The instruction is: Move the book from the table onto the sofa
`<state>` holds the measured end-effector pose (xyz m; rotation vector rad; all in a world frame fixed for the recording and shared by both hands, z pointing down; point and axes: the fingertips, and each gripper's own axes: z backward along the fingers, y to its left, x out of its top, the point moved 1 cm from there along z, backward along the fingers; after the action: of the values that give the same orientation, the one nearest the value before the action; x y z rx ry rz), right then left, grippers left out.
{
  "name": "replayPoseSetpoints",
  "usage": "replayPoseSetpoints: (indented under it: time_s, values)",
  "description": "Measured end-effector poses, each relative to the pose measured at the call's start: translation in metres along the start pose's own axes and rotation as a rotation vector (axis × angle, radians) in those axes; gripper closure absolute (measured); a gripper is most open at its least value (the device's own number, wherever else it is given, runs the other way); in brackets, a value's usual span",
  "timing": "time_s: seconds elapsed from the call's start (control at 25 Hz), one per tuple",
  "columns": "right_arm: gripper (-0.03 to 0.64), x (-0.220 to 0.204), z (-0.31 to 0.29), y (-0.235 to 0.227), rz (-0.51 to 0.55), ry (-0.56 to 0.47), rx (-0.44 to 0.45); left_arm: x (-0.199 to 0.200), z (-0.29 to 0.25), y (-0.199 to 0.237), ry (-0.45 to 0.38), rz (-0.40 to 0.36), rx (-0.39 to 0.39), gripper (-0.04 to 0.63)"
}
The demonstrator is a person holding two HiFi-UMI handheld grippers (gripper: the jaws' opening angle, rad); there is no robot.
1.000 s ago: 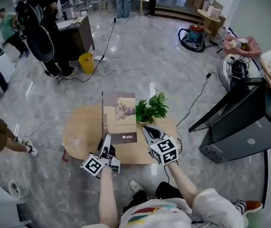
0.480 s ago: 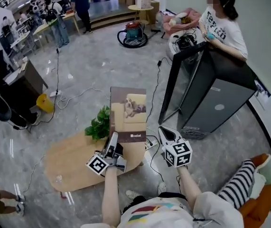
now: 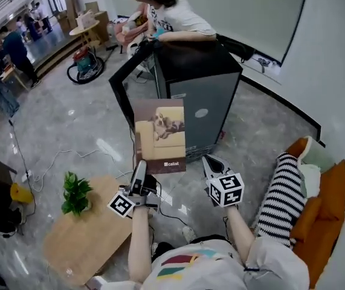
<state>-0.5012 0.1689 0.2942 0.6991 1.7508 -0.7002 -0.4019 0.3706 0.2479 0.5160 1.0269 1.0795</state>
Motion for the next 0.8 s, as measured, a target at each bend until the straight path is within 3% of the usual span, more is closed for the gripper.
replayPoseSetpoints:
  time_s: [0.16, 0.28, 0.52, 0.8]
  values:
    - [0.604, -0.009, 0.061, -0.091, -0.072, -0.026, -0.228, -0.087, -0.068, 0.000, 0.190, 0.092, -0.089, 0.445]
    - [0.604, -0.020, 0.107, -0.129, -0.145, -0.047, -0.378, -0.136, -0.099, -0.007, 0.305, 0.169, -0.151, 0.445]
    - [0.604, -0.025, 0.165, -0.121, -0.213, -0.099, -0.628, -0.173, -0.125, -0.021, 0.496, 0.293, -0.275, 0.445]
    - [0.604, -0.058, 0.251, -0.090, -0.299, -0.150, -0.927, -0.245, -0.112, -0.056, 0.755, 0.415, -0.408, 0.445]
